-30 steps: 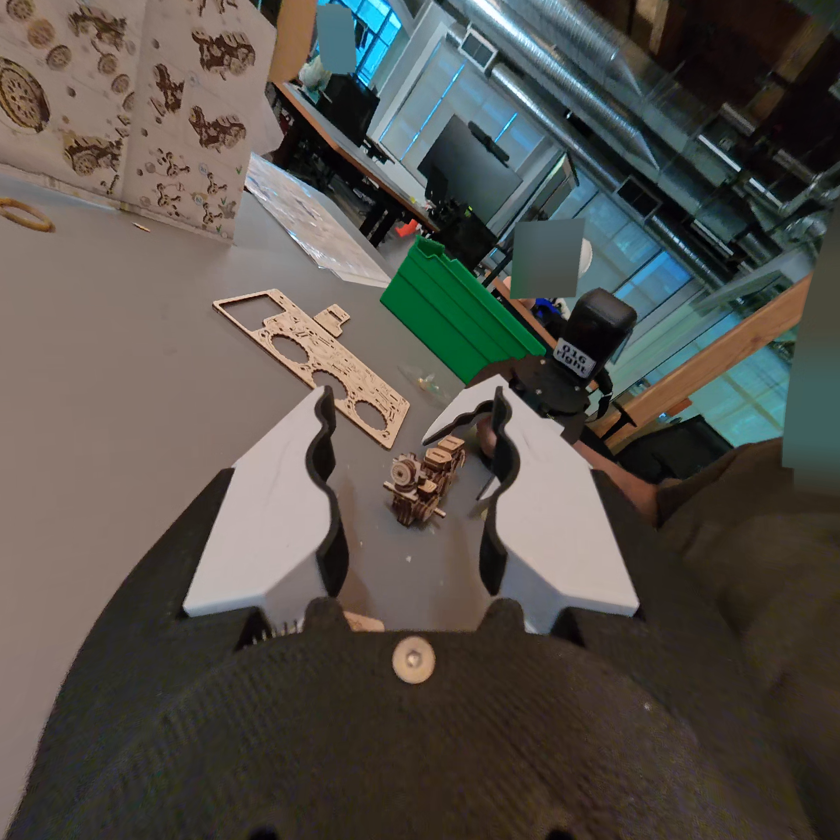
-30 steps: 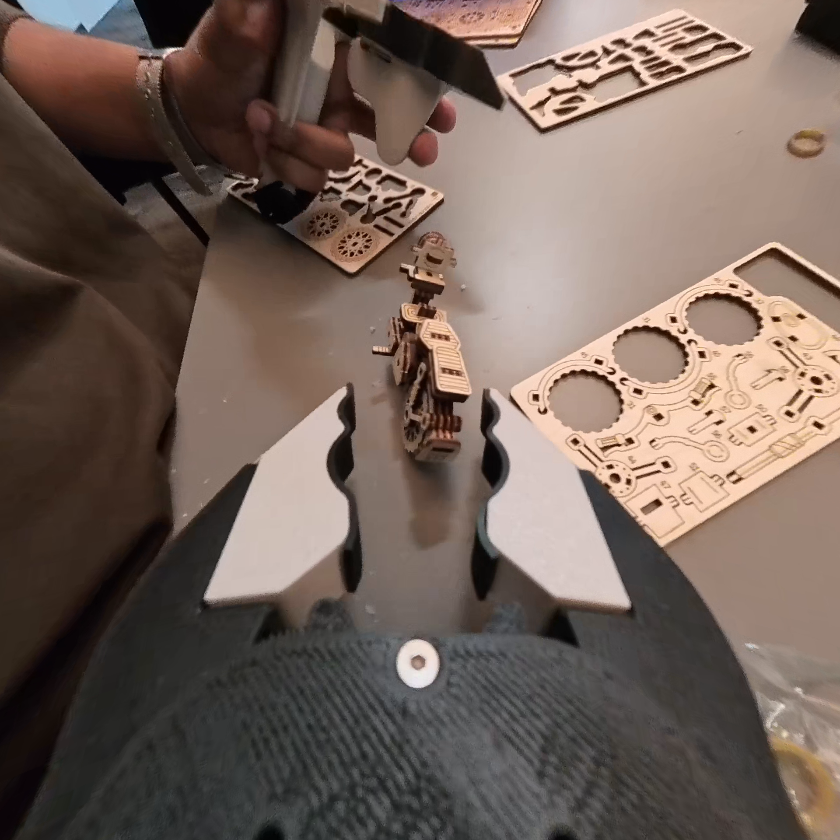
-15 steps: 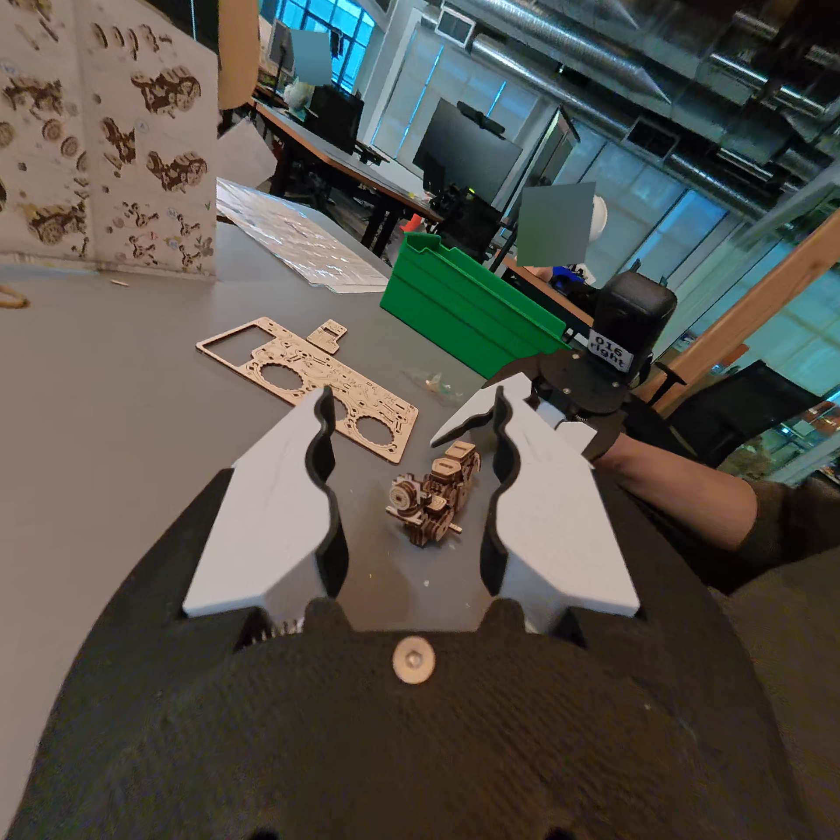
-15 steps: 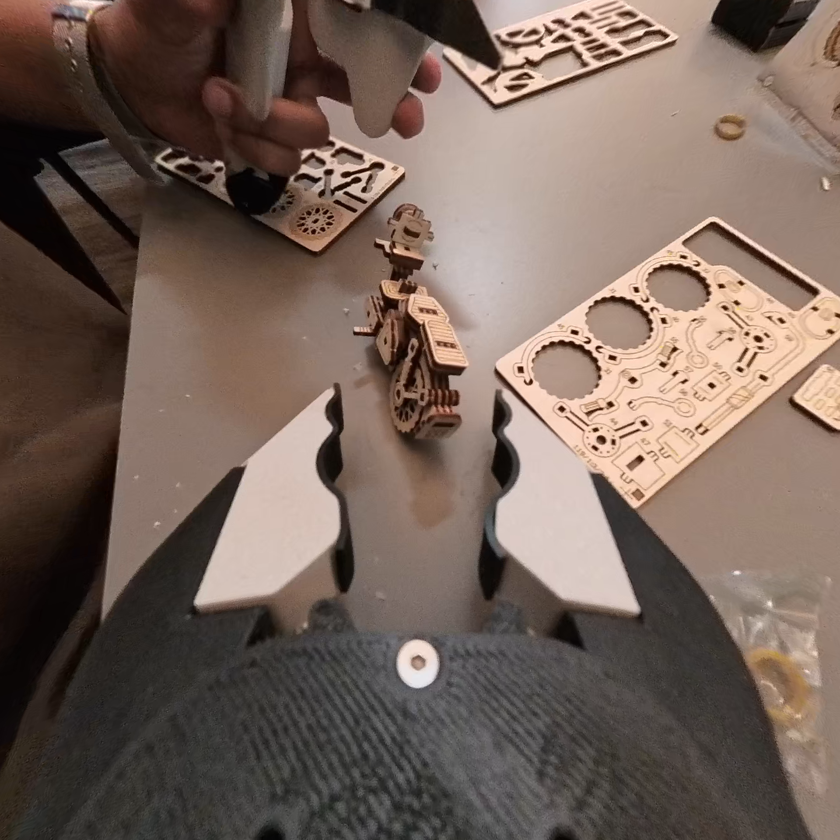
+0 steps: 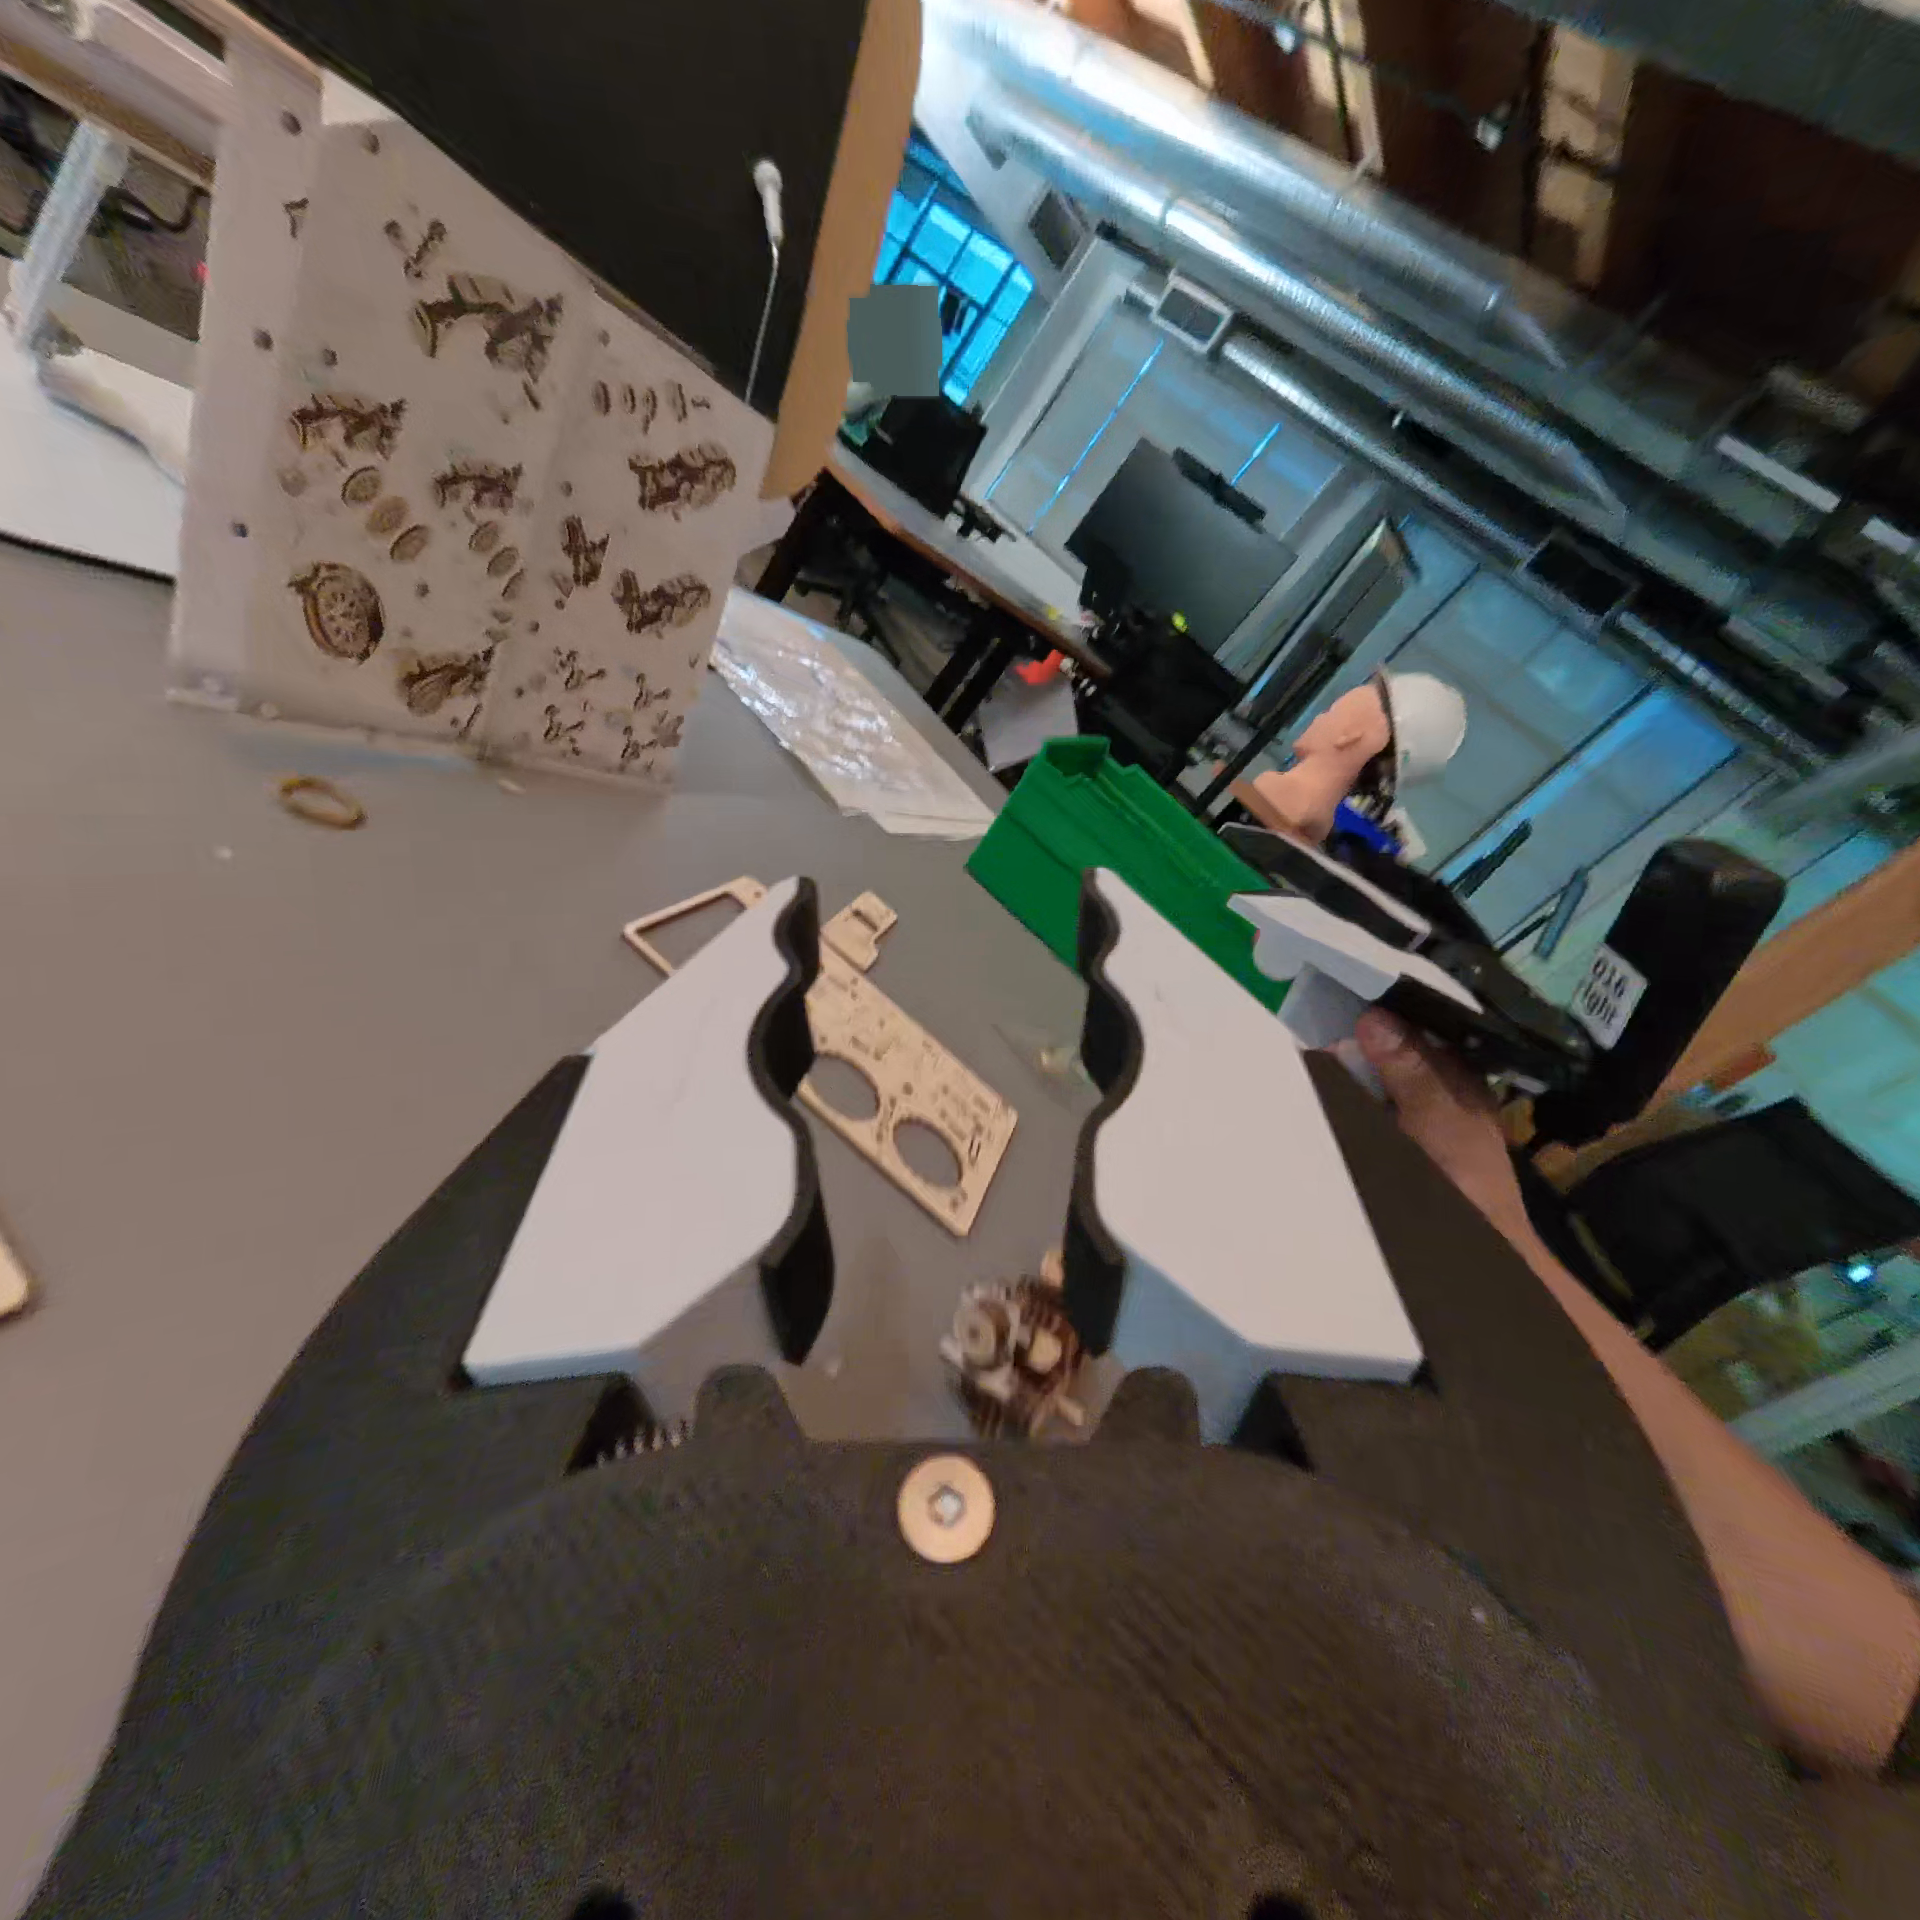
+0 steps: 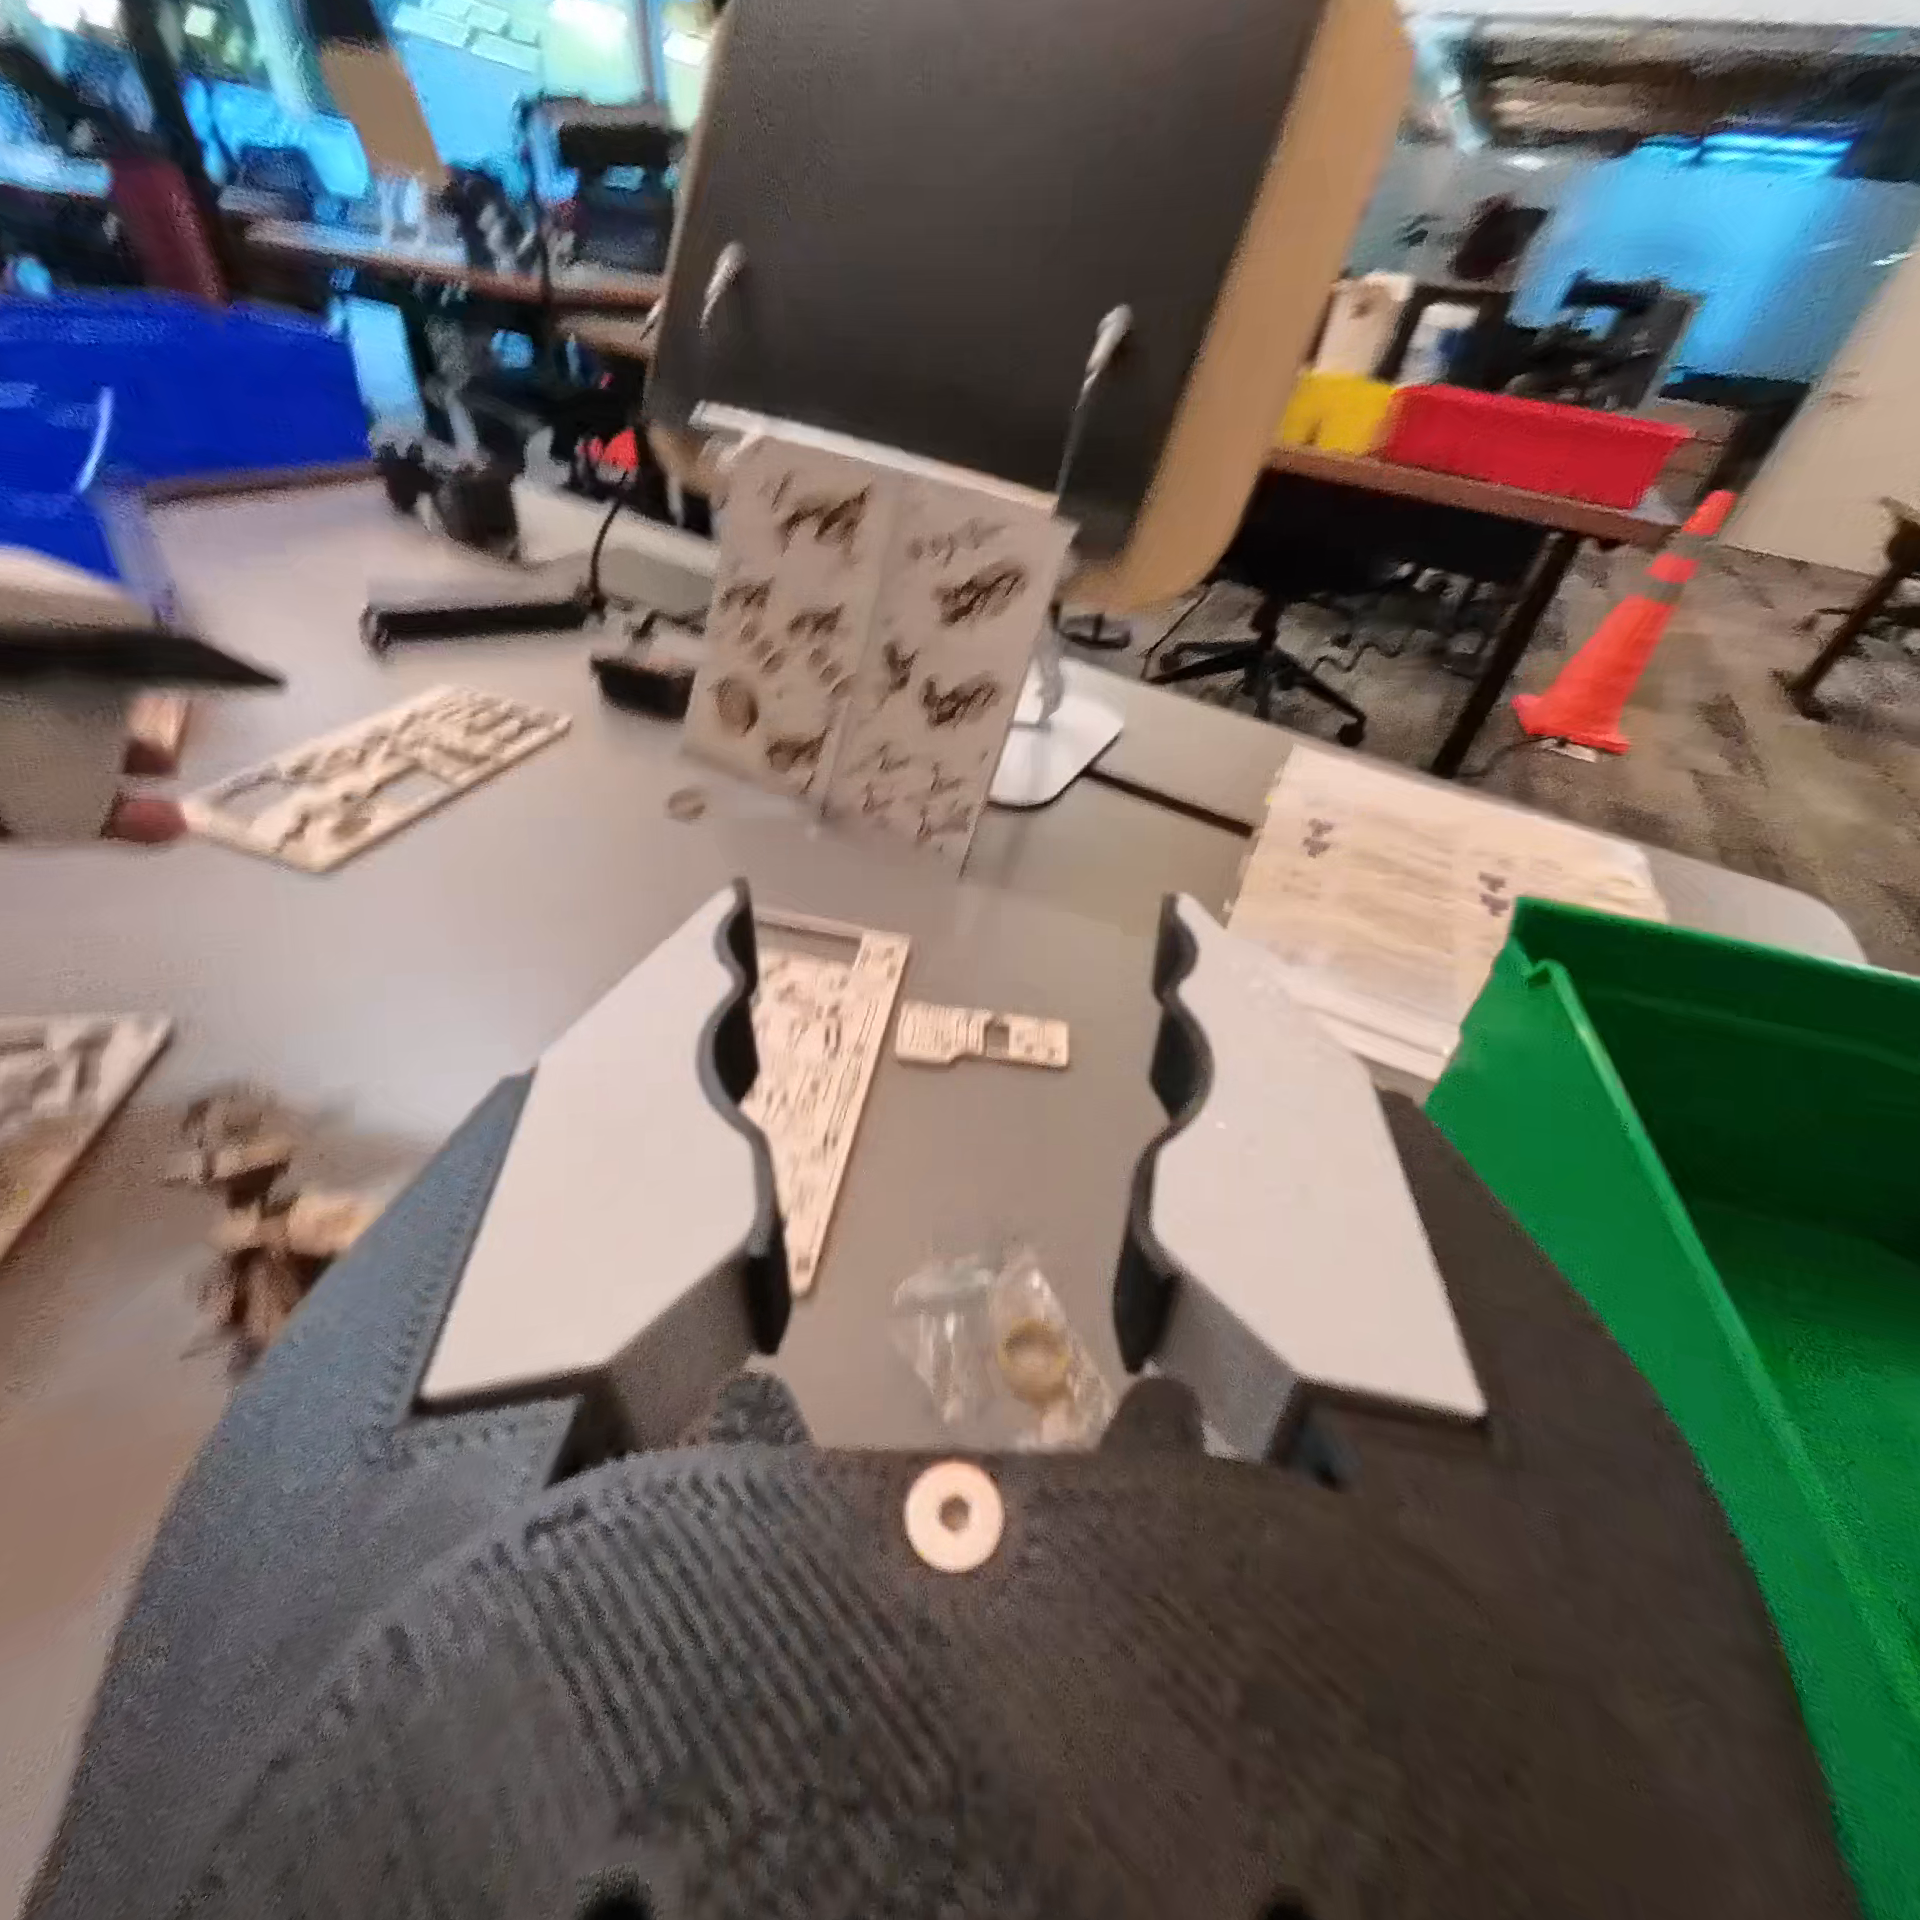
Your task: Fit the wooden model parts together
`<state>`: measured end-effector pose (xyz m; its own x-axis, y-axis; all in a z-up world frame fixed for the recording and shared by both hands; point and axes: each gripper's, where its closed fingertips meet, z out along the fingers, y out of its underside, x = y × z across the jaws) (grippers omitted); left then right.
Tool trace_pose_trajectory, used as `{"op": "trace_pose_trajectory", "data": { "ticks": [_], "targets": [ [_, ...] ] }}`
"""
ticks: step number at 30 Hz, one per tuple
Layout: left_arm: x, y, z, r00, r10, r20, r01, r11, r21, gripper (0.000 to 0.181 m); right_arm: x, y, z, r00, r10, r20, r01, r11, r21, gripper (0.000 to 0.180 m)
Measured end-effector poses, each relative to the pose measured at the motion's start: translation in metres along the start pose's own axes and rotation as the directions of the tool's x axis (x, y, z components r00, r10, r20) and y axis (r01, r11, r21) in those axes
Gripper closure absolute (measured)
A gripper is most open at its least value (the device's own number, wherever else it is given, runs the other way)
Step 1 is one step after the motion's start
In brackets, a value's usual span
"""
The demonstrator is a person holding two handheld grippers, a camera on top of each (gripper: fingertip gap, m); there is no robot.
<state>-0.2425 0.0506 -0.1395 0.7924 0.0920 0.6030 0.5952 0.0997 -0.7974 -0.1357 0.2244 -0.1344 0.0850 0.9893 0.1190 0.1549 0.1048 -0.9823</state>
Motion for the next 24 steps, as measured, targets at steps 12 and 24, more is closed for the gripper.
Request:
{"op": "trace_pose_trajectory", "data": {
  "ticks": [12,24],
  "targets": [
    [-0.044,-0.014,0.012,0.967,0.237,0.093,-0.236,0.971,-0.031,0.158,0.001,0.032,0.073,1.0,0.006,0.023,-0.004,0.996,-0.089,0.154],
    [-0.061,-0.028,0.031,0.992,0.121,-0.035,-0.119,0.991,0.063,0.156,-0.01,0.025,0.087,0.992,0.016,0.128,-0.013,1.0,-0.025,0.168]
  ]
}}
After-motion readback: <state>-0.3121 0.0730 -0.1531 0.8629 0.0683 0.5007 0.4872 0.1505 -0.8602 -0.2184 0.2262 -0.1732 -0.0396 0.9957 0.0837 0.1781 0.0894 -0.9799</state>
